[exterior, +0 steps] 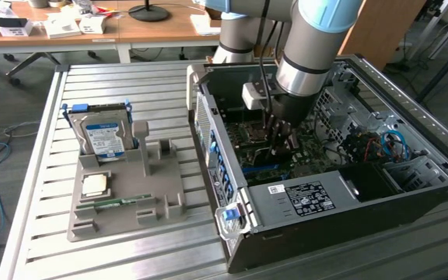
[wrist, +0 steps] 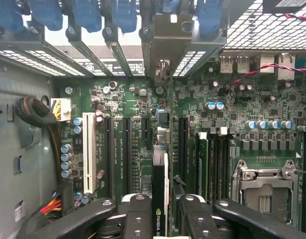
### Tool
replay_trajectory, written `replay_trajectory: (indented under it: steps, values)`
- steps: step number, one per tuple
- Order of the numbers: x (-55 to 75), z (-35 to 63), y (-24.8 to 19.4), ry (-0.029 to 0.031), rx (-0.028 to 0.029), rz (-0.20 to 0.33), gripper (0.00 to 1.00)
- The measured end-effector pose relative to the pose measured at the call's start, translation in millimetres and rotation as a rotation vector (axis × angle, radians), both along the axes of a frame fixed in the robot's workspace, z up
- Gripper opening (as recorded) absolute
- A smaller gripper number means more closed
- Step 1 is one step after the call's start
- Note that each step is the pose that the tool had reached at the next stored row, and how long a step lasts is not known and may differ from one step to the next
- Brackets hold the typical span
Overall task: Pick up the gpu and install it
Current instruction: 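Insert the gpu into the slot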
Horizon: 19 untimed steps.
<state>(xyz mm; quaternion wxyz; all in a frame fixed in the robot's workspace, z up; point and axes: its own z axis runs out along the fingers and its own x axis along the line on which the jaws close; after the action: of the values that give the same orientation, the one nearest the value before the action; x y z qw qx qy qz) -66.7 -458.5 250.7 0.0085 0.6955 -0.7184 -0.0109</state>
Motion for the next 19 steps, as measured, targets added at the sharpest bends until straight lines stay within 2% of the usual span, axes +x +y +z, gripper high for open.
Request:
replay_trajectory:
  steps: [12,19]
  values:
    - [0.1,-0.3,0.1,-0.0005,0.0008,0.000,0.26]
    - [0.1,3.2,0.1,-0.0005,0.0006,0.000,0.26]
